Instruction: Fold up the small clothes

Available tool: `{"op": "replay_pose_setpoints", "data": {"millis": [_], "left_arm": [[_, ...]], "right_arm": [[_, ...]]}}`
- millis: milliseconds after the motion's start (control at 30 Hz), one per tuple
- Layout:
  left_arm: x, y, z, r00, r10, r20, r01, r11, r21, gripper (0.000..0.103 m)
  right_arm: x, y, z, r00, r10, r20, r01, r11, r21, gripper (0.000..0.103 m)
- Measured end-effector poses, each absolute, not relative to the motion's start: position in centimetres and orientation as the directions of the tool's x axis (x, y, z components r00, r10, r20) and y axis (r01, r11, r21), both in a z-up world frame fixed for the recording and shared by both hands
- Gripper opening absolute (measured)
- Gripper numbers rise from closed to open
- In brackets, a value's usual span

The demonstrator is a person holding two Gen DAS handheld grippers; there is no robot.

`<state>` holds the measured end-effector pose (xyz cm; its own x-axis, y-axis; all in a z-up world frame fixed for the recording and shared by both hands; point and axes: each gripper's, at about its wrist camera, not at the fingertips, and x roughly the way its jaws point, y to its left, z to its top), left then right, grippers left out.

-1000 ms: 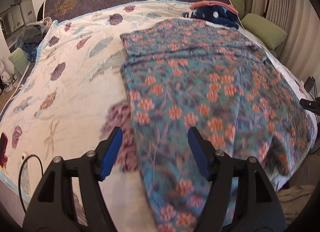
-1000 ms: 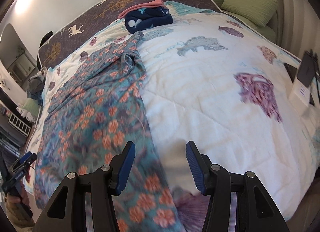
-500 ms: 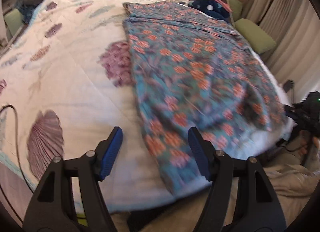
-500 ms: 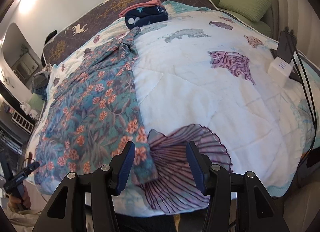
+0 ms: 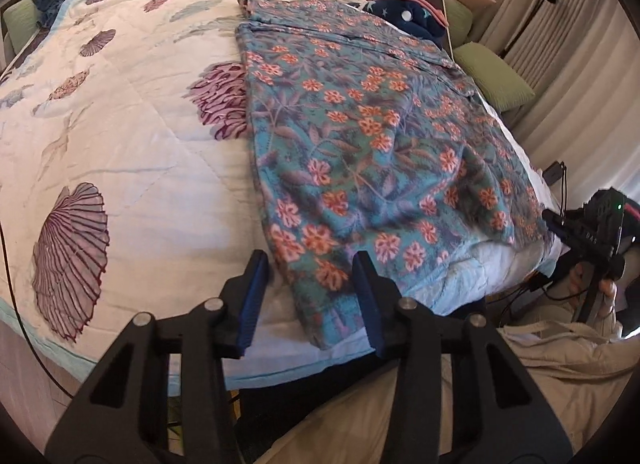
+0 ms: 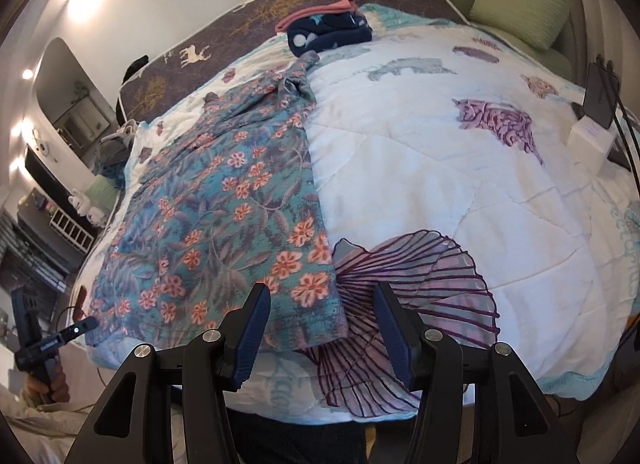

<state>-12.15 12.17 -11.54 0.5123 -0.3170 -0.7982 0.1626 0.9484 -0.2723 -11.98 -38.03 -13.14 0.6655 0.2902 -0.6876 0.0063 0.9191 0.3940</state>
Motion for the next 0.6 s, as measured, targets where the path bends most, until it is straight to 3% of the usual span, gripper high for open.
{"op": "replay_pose_setpoints", "data": {"millis": [100,167,200,233,267,467,600], "left_arm": [[-11.7,11.8,-12.0,0.509,-0.324,-0.797,0.169,0.946,-0.277,0.046],[-11.4,11.7,-11.9,0.513,-0.339,-0.789,0.175,0.941,-0.291,0.045],[-11.4,11.7,-11.8,0.516,-0.347,-0.783,0.180,0.938,-0.297,0.029],[-11.2,11.7,-11.8,0.511,-0.362,-0.780,0.185,0.932,-0.312,0.006],[-11.1,11.8,-11.8,0.502,-0.376,-0.778,0.181,0.926,-0.331,0.005],[-11.9,13.2,-8.6,0.573,-0.409,-0.710,0.180,0.908,-0.378,0.005],[-12.9,14.8,-5.0,0.644,-0.403,-0.651,0.194,0.909,-0.370,0.005]], "right_arm": [[-11.6,-37.7,-13.6,0.669,0.319,-0.671,-0.033,0.915,0.403,0.055],[-10.9,-38.2,-14.2,0.670,0.338,-0.661,-0.012,0.895,0.446,0.044],[-10.6,-38.6,-14.3,0.669,0.353,-0.654,0.005,0.878,0.479,0.036],[-10.3,-39.0,-14.2,0.670,0.369,-0.645,0.016,0.861,0.509,0.009],[-10.1,-39.4,-14.1,0.665,0.391,-0.636,0.016,0.844,0.536,0.004],[-10.7,-40.2,-12.0,0.679,0.509,-0.530,-0.052,0.752,0.657,0.003],[-11.4,-41.7,-9.2,0.739,0.487,-0.465,-0.070,0.742,0.666,0.003]]}}
